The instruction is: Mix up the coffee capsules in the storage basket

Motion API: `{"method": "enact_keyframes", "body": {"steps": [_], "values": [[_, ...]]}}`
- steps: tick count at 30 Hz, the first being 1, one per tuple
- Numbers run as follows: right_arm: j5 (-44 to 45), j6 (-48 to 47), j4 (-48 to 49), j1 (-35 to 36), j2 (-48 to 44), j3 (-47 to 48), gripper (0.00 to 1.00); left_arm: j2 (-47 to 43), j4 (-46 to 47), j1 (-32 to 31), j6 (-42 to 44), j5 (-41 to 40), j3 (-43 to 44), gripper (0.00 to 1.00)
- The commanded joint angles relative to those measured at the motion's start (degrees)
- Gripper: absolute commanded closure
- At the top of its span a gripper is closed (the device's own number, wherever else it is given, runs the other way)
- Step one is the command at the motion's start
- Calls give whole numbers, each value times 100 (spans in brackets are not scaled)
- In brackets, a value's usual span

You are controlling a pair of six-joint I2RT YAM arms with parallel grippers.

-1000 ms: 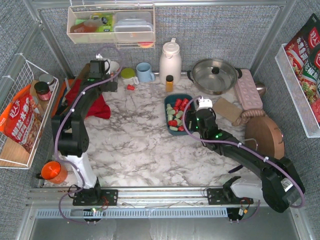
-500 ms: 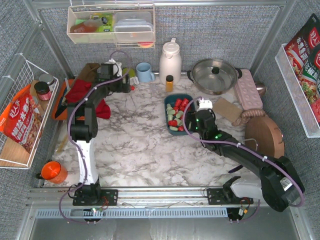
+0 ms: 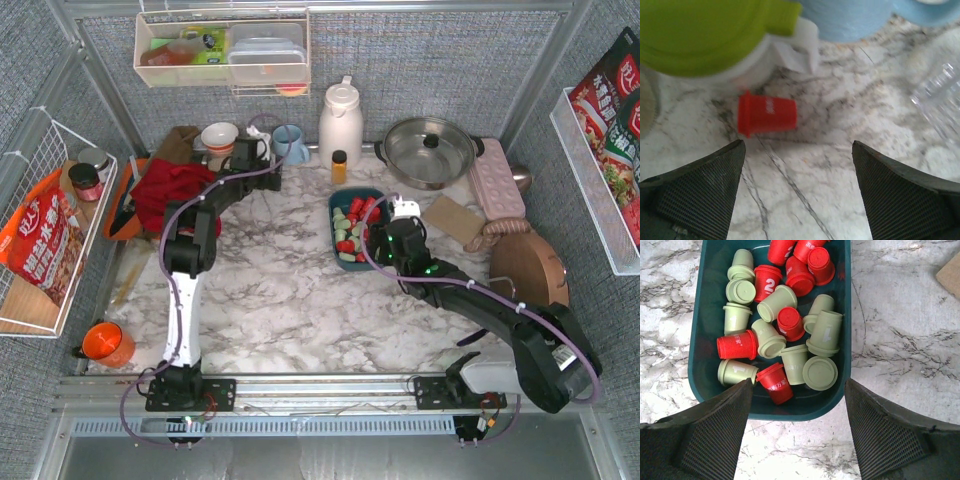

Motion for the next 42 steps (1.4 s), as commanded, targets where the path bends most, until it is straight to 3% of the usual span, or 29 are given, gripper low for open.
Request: {"method": "enact_keyframes", "body": {"steps": [1,7,16,26,31,36,42], "values": [[-28,29,157,1,-1,70,22,346,-131,-27,169,-1007,575,4],[-58,49,171,1,7,61,22,527,-271,-31,354,-1618,878,3],[-63,49,171,2,50,56,22,662,253,-112,451,-857,924,8],[-101,66,175,1,69,69,22,887,-147,-122,524,-1199,1178,38],[-115,67,165,1,117,82,22,663,-198,-127,467,-1188,1041,62],[-133,58,61,-7,165,142,22,-197,166,-151,136,-1063,199,62],[-176,75,36,-7,258,187,22,-2140,1889,-384,-84,-859,-2377,62]]}}
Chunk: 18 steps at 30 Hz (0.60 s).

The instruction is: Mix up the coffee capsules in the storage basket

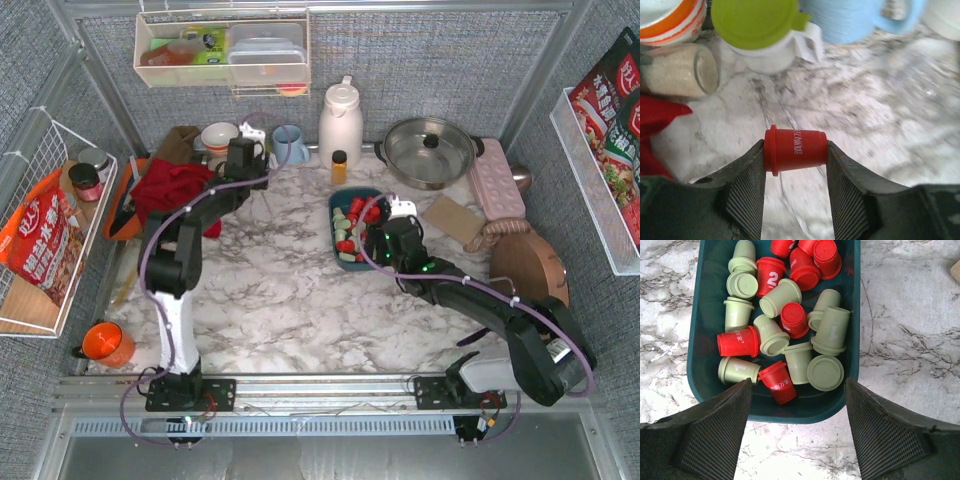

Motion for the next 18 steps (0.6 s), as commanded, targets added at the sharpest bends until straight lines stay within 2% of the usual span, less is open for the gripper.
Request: {"method": "enact_keyframes", "body": {"steps": [1,5,9,14,18], "values": [[-66,56,19,3,66,109,22,-1378,1674,-216,-299,237,-1679,62],[-186,42,-127,-5,3,204,22,-2731,3096,-685,-358,450,-3621,62],[-371,-131,-264,-5,-138,333,22,-3658,4089,-1302,-336,745,-5029,61],[-947,-58,-799,-5,-290,724,22,-4292,5308,-1811,-586,764,-6257,61],[-1592,-110,-1544,19,-336,1250,22,-4355,5888,-2202,-494,589,-6699,61]]}}
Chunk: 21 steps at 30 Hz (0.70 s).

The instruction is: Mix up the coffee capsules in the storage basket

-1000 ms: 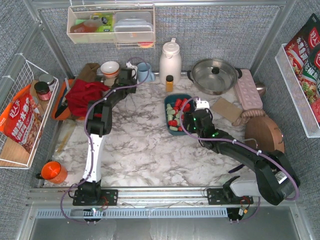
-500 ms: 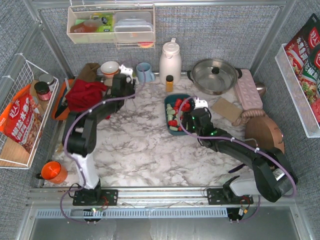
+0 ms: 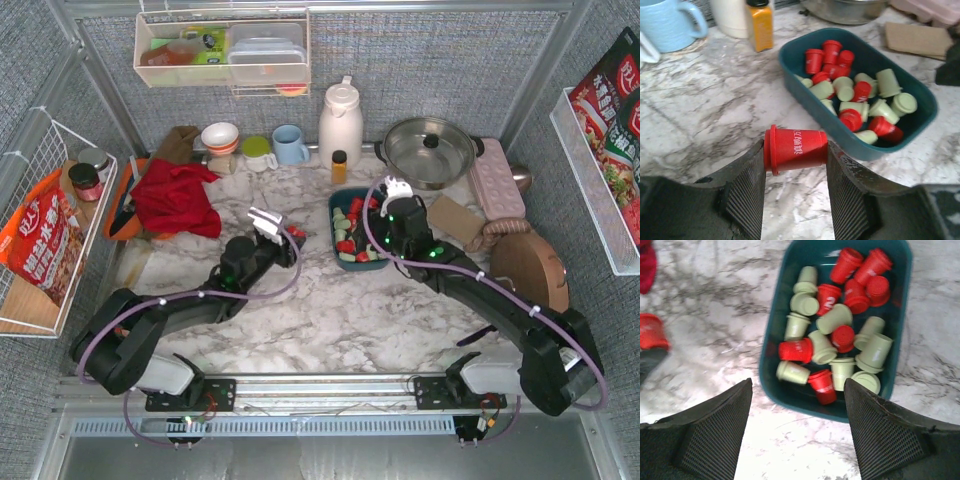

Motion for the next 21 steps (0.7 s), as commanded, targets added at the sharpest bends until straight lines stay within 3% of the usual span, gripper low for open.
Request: {"method": "enact_keyframes", "body": {"steps": [1,6,11,21], "values": [[-881,-72,-920,29,-70,492,22,-32,1182,-381,93,-178,-246,61],[-1690,-212,-1282,127,-317,577,24,331,2328,-999,899,-54,-558,60],[-2270,-438,-1136,390,-607,377,31,1095,4637,-1421,1612,635,-1109,59],[-2488,-507,-1252,819,-629,401,36,1563,4677,-1892,2135,627,-705,58]]}}
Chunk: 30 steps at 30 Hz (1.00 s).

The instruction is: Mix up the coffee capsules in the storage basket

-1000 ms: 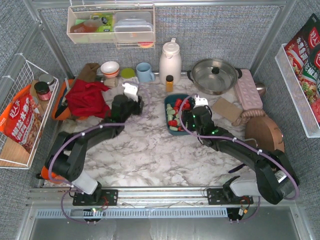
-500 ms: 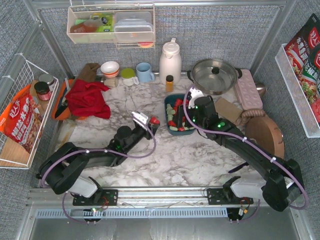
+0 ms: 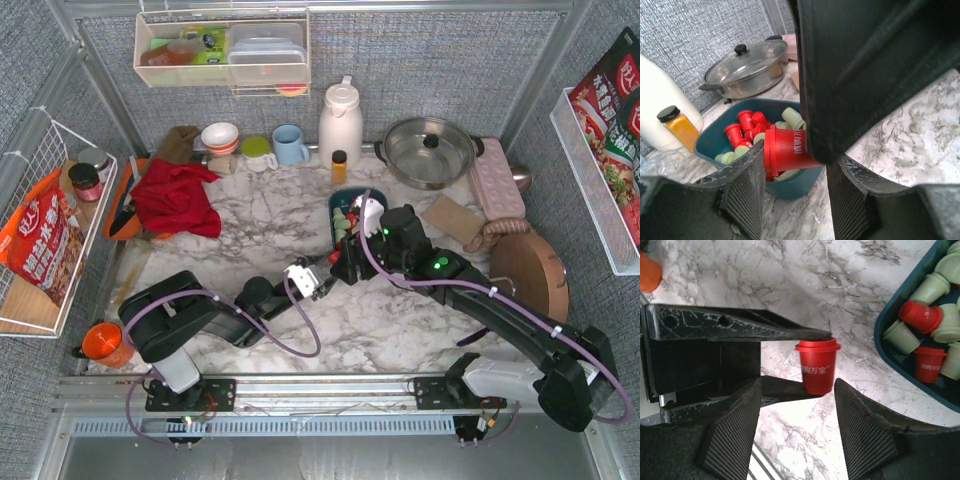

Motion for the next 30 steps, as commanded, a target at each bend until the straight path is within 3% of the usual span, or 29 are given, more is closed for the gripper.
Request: {"method": "enact_keyframes", "body": {"steps": [1,15,30], "values": [[-82,-90,-54,123,4,-7,37,86,635,-56,200,27,168,58],[245,-145,-149,209,-104,-94,46,-103,640,-239,305,76,303,58],[615,-86,-141,221,-276,-224,78,-140,644,-313,349,-149,337,54]]}}
